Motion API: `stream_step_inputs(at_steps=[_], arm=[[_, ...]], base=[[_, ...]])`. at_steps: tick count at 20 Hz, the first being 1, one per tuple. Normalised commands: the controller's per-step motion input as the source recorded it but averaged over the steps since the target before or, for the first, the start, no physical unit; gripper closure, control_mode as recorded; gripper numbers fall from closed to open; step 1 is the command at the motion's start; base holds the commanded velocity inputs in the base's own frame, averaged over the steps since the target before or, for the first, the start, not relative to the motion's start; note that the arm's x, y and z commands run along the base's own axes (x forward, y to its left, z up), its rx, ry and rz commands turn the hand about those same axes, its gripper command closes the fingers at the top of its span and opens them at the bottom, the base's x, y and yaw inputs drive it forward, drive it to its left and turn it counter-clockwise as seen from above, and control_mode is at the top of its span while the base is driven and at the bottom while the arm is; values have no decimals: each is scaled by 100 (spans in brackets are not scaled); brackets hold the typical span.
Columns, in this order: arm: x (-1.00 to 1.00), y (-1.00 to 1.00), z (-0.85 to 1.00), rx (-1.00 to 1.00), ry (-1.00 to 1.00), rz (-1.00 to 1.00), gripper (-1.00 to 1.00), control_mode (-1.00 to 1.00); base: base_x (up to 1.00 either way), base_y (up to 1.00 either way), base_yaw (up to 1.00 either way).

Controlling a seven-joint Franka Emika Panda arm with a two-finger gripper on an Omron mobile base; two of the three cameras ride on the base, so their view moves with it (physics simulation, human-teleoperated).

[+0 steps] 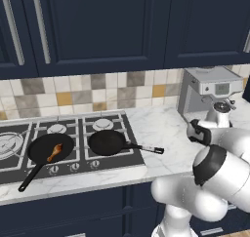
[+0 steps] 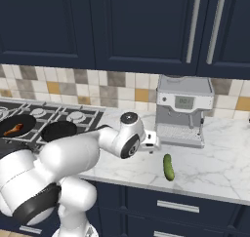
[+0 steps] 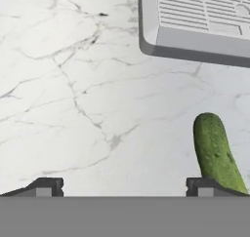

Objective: Place both pans onto different burners. Then place the cucumber and the chicken drumstick on different pans.

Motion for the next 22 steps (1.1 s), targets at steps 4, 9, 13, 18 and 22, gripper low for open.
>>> stream_step_inputs(at_steps=[4,9,13,18,22], arm=[[-8,-62,0,0,0,0,-100,-100],[-5,-60,0,0,0,0,-100,-100],[-5,-49,0,0,0,0,-100,-100],[-1,-26,-11,0,0,0,-100,-100],[-10,-4,-27,0,0,0,-100,-100]], base=[[0,0,0],[0,0,0],[0,0,0],[0,0,0],[0,0,0]])
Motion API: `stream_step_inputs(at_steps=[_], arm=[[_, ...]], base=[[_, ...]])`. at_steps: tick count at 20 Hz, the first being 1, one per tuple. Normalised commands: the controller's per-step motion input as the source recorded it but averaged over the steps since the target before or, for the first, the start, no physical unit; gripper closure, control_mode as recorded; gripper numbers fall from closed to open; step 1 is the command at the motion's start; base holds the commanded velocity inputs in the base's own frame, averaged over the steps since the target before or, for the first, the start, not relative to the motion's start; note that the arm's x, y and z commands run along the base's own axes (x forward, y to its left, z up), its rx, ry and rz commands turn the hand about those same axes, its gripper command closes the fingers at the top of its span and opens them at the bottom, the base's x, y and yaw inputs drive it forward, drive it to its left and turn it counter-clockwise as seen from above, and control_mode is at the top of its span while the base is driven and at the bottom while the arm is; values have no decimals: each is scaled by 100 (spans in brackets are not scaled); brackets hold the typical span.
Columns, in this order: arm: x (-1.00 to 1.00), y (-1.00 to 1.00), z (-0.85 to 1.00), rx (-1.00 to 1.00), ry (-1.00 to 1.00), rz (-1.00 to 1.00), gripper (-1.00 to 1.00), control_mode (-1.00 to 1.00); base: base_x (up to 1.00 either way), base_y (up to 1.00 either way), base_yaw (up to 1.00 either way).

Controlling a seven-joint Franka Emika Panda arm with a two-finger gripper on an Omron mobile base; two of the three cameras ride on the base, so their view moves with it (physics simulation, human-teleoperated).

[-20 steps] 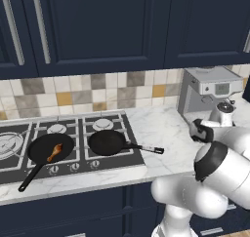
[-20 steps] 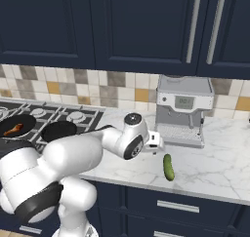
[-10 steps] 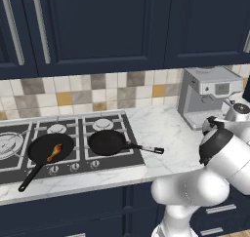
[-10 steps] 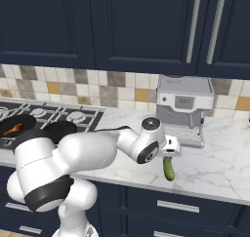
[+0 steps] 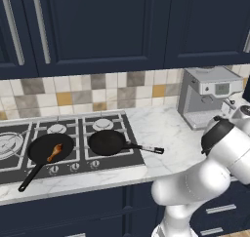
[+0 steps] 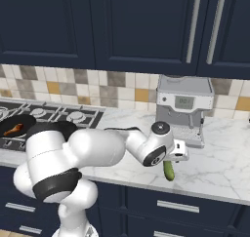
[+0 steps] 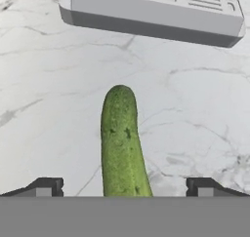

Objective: Place both pans onto different burners. Then place the cucumber and the chicken drumstick on different pans.

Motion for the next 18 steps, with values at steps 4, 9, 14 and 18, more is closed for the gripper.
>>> stream_step_inputs(at_steps=[4,9,14,18], arm=[[-6,0,-28,0,0,0,-100,-100],[0,-2,-30,1,0,0,-100,-100],[0,-10,-24,0,0,0,-100,-100],[0,-22,-14,0,0,0,-100,-100]], base=[[0,0,0],[0,0,0],[0,0,0],[0,0,0]])
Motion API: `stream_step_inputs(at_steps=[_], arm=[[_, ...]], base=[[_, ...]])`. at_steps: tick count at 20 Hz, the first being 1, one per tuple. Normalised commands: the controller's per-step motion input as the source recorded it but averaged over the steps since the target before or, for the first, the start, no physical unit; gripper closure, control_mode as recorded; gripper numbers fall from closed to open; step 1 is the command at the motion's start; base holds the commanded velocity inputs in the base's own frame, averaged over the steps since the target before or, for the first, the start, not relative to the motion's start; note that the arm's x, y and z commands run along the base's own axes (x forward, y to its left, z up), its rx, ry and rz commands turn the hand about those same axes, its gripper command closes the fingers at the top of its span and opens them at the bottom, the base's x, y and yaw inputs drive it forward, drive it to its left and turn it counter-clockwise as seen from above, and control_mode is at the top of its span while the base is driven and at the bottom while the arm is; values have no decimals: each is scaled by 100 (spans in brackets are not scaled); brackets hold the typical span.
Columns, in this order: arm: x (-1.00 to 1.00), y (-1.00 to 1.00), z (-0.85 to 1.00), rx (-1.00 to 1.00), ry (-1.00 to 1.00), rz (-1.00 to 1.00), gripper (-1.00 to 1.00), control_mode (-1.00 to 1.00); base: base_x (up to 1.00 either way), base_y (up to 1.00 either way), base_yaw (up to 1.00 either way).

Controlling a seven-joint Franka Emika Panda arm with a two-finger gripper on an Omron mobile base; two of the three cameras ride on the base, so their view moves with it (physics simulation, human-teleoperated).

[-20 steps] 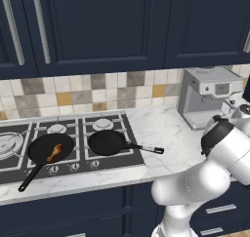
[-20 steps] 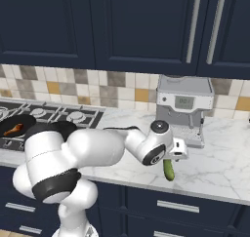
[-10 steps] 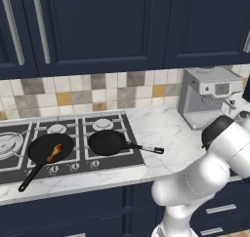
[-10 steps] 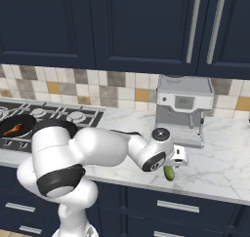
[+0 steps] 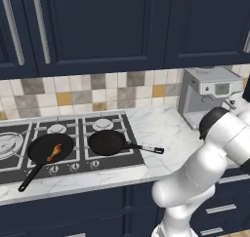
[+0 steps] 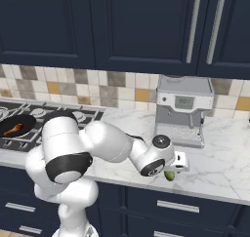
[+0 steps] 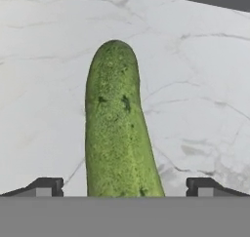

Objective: Place both pans onto different burners. Then place the cucumber and the chicken drumstick on different pans.

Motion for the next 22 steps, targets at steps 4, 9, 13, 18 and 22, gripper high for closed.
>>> stream_step_inputs(at_steps=[4,9,13,18,22], arm=[[0,-21,-14,0,0,0,100,-100],[2,-5,-13,0,0,0,100,-100],[0,0,-1,0,0,0,100,-100],[-23,27,11,-7,-4,1,100,-100],[-20,51,42,-12,-7,0,100,-100]], base=[[0,0,0],[0,0,0],[0,0,0],[0,0,0],[0,0,0]])
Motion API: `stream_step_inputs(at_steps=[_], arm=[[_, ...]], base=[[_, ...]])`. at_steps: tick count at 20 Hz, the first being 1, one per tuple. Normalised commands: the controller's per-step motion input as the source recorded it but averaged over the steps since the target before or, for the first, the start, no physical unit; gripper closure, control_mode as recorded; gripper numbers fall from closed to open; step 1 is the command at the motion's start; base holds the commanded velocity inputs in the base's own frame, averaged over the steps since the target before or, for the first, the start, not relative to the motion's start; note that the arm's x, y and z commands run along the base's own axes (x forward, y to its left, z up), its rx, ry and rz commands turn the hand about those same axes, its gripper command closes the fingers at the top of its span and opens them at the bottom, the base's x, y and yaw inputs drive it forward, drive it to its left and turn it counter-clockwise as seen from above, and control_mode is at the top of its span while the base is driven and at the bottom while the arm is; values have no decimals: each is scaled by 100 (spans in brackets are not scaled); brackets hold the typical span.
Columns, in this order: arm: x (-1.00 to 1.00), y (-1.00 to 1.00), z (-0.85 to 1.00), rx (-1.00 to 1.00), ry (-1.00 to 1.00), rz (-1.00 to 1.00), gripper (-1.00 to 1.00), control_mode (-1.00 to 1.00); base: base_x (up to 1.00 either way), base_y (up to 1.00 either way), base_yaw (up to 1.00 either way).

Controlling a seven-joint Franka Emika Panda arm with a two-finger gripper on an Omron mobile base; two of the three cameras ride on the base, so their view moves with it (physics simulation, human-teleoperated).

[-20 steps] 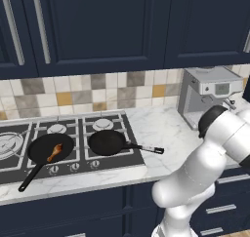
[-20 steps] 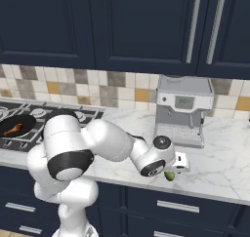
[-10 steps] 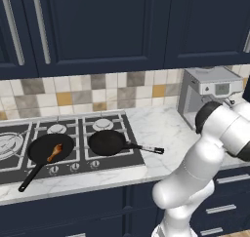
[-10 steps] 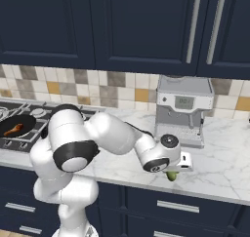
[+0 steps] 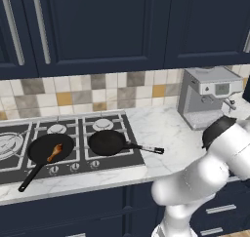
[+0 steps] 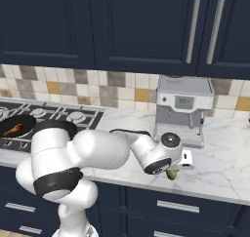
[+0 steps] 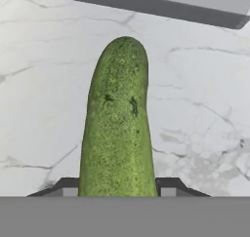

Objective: Place both pans onto different burners. Then place the cucumber and the chicken drumstick on different pans.

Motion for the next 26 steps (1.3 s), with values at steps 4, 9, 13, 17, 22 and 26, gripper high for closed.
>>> stream_step_inputs(at_steps=[4,9,13,17,22,26], arm=[[-3,64,52,-9,-8,0,100,-100],[0,71,35,-4,-3,0,100,-100],[12,41,25,0,0,0,100,-100],[20,37,26,0,0,0,100,-100],[27,33,28,3,0,2,100,-100],[39,39,6,13,3,6,100,-100]], base=[[0,0,0],[0,0,0],[0,0,0],[0,0,0],[0,0,0],[0,0,0]])
